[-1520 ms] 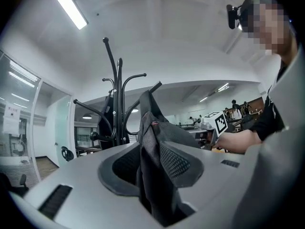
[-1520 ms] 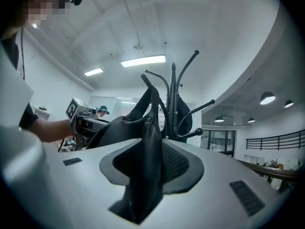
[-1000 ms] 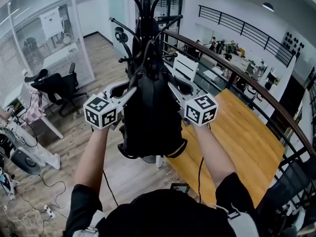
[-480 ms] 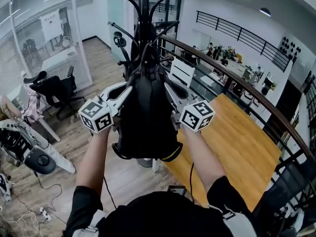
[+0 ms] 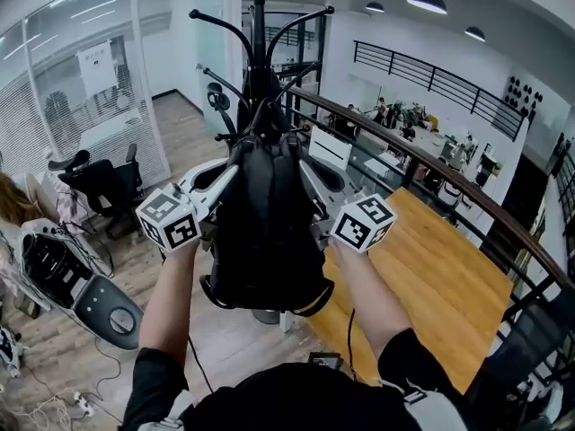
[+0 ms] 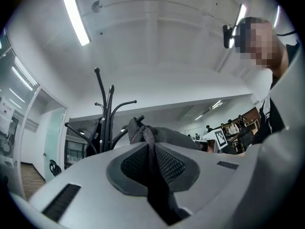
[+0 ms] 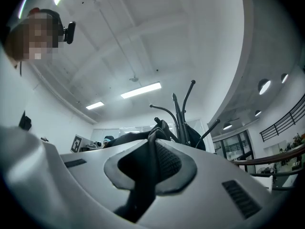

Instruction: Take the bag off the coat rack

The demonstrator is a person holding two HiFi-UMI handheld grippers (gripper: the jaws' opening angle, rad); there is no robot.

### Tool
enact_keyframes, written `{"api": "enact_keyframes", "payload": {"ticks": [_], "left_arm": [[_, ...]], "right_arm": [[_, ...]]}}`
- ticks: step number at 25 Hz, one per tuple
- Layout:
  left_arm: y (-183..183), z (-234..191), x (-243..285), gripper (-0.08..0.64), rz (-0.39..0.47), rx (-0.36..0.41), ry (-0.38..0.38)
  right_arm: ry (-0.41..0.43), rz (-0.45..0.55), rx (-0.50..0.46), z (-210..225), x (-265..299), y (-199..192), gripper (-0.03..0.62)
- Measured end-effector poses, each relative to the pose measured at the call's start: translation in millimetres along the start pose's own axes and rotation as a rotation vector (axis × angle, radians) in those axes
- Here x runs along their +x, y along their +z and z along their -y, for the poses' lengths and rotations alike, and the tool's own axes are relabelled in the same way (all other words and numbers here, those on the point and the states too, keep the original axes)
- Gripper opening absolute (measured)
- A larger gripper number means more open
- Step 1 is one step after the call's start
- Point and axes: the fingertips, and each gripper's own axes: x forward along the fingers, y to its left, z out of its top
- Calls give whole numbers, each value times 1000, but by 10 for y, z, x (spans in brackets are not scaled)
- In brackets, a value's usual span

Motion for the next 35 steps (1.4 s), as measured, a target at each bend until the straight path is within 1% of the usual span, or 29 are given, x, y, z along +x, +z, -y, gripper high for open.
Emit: {"api": "enact_keyframes", "payload": {"ticks": [8, 12, 18, 23, 27, 31, 35], "left_arm": [[383, 275, -56, 54, 40, 32, -24], [488, 455, -99, 54, 80, 2, -40], [565, 740, -195, 54, 125, -28, -57], [540, 1062, -325, 54, 130, -63, -69], [448, 1331, -457, 52, 121, -93, -61], [320, 1546, -599, 52, 87, -111, -28], [186, 1699, -725, 52, 59, -127, 15]], "right_arm": [[30, 69, -26, -210, -96, 403, 61], [40, 102, -19, -331, -227, 529, 61], [62, 122, -14, -524, -470, 649, 61], [78, 116, -4, -693, -740, 659, 61], [99, 97, 23, -835, -979, 592, 61], [131, 84, 80, -994, -1195, 481, 61], [138, 65, 82, -1103, -1353, 335, 61]]}}
